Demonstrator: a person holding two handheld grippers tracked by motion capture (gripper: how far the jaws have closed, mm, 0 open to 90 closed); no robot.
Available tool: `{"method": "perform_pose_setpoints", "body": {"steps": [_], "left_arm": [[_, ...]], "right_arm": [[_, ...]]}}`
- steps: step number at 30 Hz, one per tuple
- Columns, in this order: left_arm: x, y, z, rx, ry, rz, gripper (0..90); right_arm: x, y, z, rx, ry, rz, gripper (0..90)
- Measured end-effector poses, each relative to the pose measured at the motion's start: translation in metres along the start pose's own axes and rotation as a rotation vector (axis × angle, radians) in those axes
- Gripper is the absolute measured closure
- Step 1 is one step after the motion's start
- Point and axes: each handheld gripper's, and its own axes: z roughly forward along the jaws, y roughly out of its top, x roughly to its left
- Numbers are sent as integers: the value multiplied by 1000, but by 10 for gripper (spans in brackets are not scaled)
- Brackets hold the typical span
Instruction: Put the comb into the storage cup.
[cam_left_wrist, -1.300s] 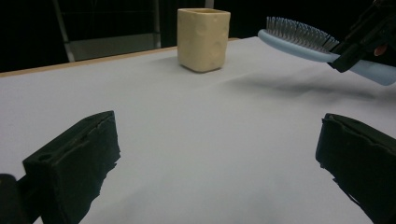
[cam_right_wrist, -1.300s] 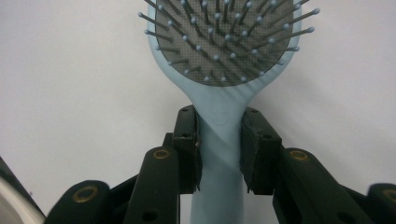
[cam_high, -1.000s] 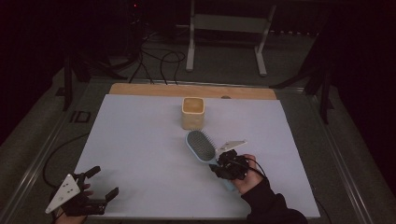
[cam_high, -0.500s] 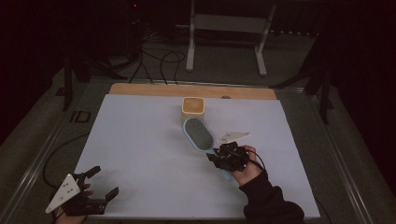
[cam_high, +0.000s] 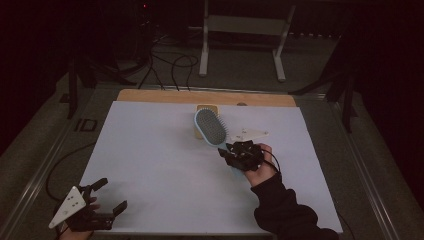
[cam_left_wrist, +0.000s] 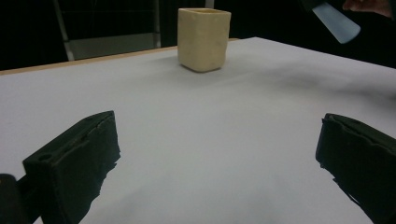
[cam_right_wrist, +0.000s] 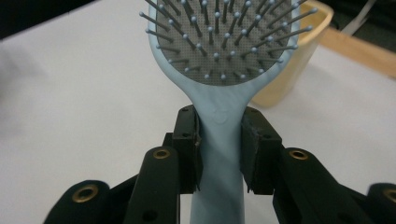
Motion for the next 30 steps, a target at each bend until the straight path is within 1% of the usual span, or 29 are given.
{"method": "perform_pose_setpoints", "body": {"steps": [3, 7, 8, 12, 16, 21, 24, 27, 30], "left_arm": [[0, 0, 0, 1, 0, 2, 0], [0, 0, 0, 1, -1, 2, 0], [0, 0, 0, 1, -1, 2, 0], [0, 0, 0, 0, -1, 1, 0], [0, 0, 0, -1, -1, 1, 0], [0, 0, 0, -1, -2, 0, 0], [0, 0, 0, -2, -2, 0, 0], [0, 0, 0, -1, -2, 0, 0], [0, 0, -1, -2, -2, 0, 0]], "right_arm": [[-1, 7, 1, -21, -18, -13, 702], [-5, 15, 5, -53, -18, 3, 702], [-6, 17, 7, -64, -19, 16, 702], [-11, 26, 12, -95, -31, 17, 702], [-14, 33, 18, -112, -44, 13, 702], [-18, 40, 23, -128, -44, 35, 702], [-22, 44, 27, -140, -47, 35, 701], [-23, 49, 31, -148, -60, 18, 702], [-25, 55, 33, -162, -61, 19, 701]]}}
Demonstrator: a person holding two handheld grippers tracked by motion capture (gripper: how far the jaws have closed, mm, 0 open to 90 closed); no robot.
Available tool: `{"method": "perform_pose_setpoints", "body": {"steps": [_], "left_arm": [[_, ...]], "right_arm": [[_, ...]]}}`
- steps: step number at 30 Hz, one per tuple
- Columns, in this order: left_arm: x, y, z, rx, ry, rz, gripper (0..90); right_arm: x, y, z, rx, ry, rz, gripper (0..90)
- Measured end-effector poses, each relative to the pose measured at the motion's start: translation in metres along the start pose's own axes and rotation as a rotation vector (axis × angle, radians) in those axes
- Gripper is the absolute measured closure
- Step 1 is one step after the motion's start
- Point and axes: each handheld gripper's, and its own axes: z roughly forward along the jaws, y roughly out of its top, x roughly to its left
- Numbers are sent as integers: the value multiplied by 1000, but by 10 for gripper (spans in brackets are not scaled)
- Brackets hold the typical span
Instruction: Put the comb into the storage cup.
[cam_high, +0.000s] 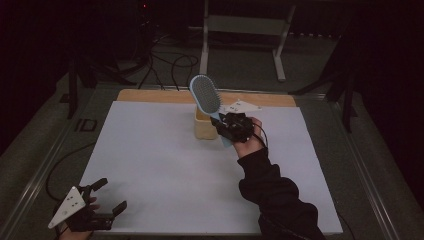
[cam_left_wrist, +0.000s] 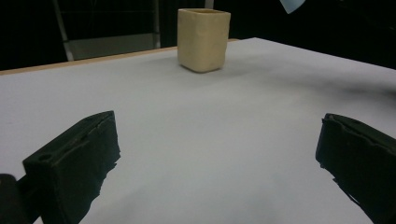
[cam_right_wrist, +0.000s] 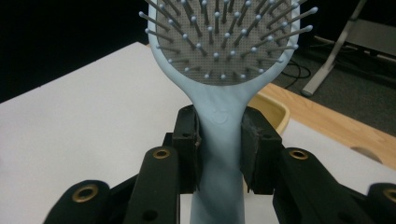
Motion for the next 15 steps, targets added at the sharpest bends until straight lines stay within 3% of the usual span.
{"method": "perform_pose_setpoints", "body": {"steps": [9, 15], "left_arm": [[0, 0, 0, -3, -2, -5, 0], [0, 0, -1, -5, -2, -6, 0]], "right_arm": [[-6, 18, 13, -34, 13, 30, 701], [-13, 29, 22, -56, -4, 29, 701]]}}
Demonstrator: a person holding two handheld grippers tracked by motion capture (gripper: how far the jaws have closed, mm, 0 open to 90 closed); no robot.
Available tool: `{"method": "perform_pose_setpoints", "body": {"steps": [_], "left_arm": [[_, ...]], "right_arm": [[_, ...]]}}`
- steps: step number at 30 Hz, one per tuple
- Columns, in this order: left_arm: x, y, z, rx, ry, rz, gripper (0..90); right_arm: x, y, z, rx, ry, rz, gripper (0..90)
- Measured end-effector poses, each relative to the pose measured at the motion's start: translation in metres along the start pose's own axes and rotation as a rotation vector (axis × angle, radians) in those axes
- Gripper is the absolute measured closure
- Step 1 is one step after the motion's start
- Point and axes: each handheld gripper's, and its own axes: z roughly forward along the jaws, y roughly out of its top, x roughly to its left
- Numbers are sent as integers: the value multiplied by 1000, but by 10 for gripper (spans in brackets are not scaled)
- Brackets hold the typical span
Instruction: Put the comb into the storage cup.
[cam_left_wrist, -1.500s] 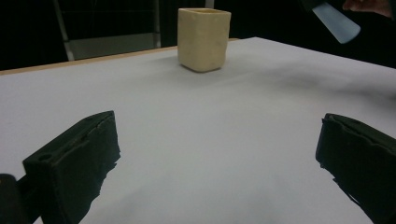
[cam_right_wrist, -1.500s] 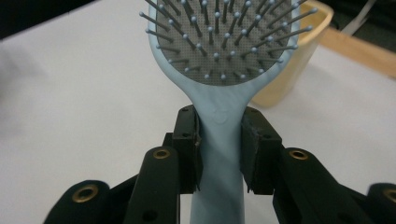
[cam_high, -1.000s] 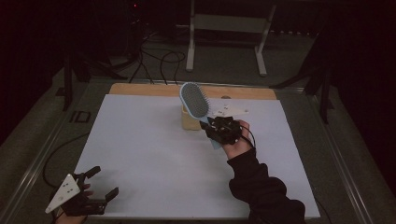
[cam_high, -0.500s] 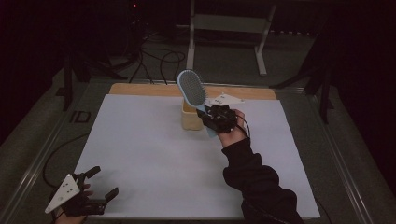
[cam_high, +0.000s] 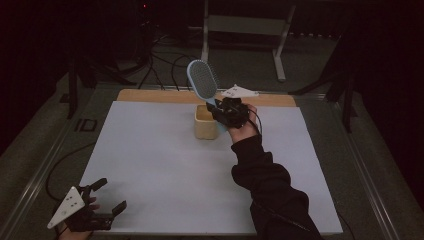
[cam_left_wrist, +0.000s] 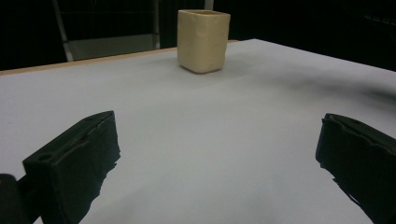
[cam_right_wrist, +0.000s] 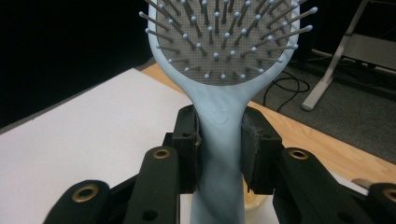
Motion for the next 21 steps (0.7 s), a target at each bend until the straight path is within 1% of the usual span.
{"method": "perform_pose_setpoints", "body": {"steps": [1, 2, 4, 5, 6, 9, 10, 11, 13, 16, 19, 21], "left_arm": [[0, 0, 0, -1, 0, -1, 0], [0, 0, 0, -1, 0, -2, 0], [0, 0, 0, -1, -1, -3, 0], [0, 0, 0, -1, -1, -3, 0], [0, 0, 0, -2, -1, -3, 0], [0, 0, 0, -2, -2, -3, 0], [0, 0, 0, -2, -2, -2, 0], [0, 0, 0, -2, -2, -2, 0], [0, 0, 0, -2, -3, -2, 0], [0, 0, 0, -3, -2, -2, 0], [0, 0, -1, -3, -2, -2, 0], [0, 0, -1, -3, -3, -2, 0]], "right_arm": [[0, 2, 2, 3, -4, 15, 701], [-2, 3, 2, 0, 1, 9, 701], [-4, 6, 5, -8, -6, 14, 701], [-5, 7, 6, -11, -10, 9, 701], [-5, 9, 7, -14, -13, 18, 701], [-7, 13, 11, -25, -12, -2, 701], [-7, 14, 13, -21, -19, 9, 701], [-9, 15, 15, -26, -18, 5, 701], [-10, 17, 19, -35, -18, 23, 701], [-12, 19, 21, -48, -18, 21, 701], [-14, 22, 27, -68, -22, 13, 701], [-14, 23, 30, -82, -31, 13, 701]]}}
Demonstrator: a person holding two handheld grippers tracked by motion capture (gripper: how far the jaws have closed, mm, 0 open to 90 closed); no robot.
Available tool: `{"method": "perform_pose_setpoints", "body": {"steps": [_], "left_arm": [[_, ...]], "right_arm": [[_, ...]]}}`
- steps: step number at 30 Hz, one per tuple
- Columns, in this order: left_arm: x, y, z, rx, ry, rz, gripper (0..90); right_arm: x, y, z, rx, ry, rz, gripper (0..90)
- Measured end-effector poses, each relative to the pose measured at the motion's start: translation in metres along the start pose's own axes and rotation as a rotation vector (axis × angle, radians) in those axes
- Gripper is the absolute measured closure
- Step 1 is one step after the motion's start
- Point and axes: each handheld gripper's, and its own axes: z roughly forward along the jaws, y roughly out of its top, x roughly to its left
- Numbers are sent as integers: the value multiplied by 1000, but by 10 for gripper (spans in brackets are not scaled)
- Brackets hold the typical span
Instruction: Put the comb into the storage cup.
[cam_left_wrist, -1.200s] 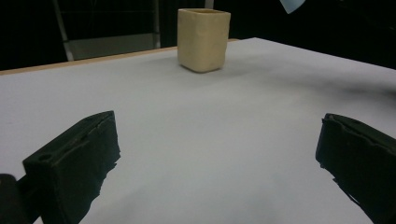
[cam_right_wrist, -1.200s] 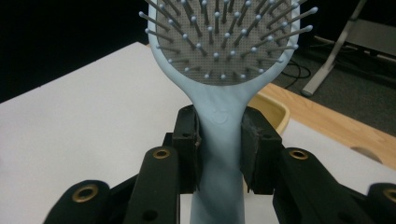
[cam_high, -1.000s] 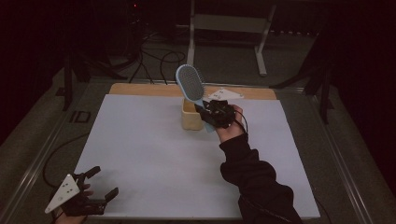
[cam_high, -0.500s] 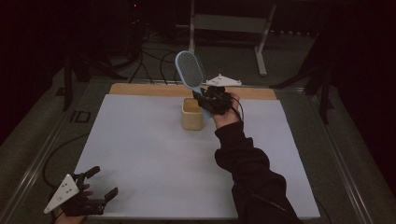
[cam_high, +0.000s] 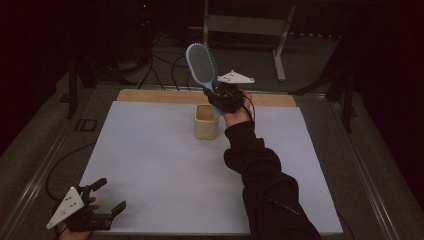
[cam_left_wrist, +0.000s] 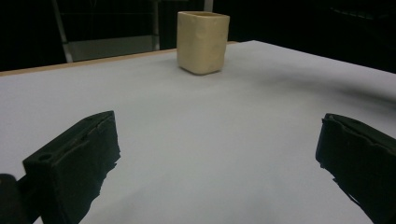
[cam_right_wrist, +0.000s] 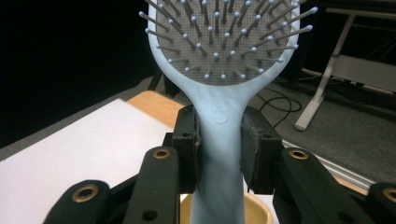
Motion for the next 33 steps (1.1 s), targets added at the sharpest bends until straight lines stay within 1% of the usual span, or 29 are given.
{"method": "perform_pose_setpoints", "body": {"steps": [3, 5, 6, 9, 13, 16, 18, 21, 22, 27, 29, 33], "left_arm": [[0, 0, 0, -1, 0, 0, 0], [0, 0, 0, -1, -1, 0, 0], [0, 0, 0, -2, -1, -1, 0], [0, 0, 0, -4, -2, -3, 0], [0, 0, 0, -4, -4, -2, 0], [0, 0, -1, -4, -6, -1, 0], [0, 0, -1, -7, -8, -5, 0], [0, 0, -1, -7, -10, -5, 0], [0, 0, -1, -7, -10, -5, 0], [0, -1, -1, -7, -12, -6, 0], [0, -1, -1, -8, -13, -6, 0], [0, -1, -1, -10, -13, -9, 0]], "right_arm": [[-2, 0, 5, -30, 9, 27, 701], [-3, -1, 9, -47, 13, 35, 701], [-3, -1, 10, -55, 4, 30, 701], [-3, -2, 16, -72, -4, 41, 701], [-6, -4, 23, -92, -2, 80, 701], [-7, -6, 29, -107, -7, 85, 701], [-7, -8, 33, -116, -19, 77, 701], [-7, -10, 38, -132, -18, 79, 701], [-7, -11, 39, -138, -28, 77, 701], [-7, -14, 44, -162, -26, 90, 701], [-7, -16, 46, -176, -20, 79, 701], [-8, -20, 49, -183, -29, 86, 701]]}}
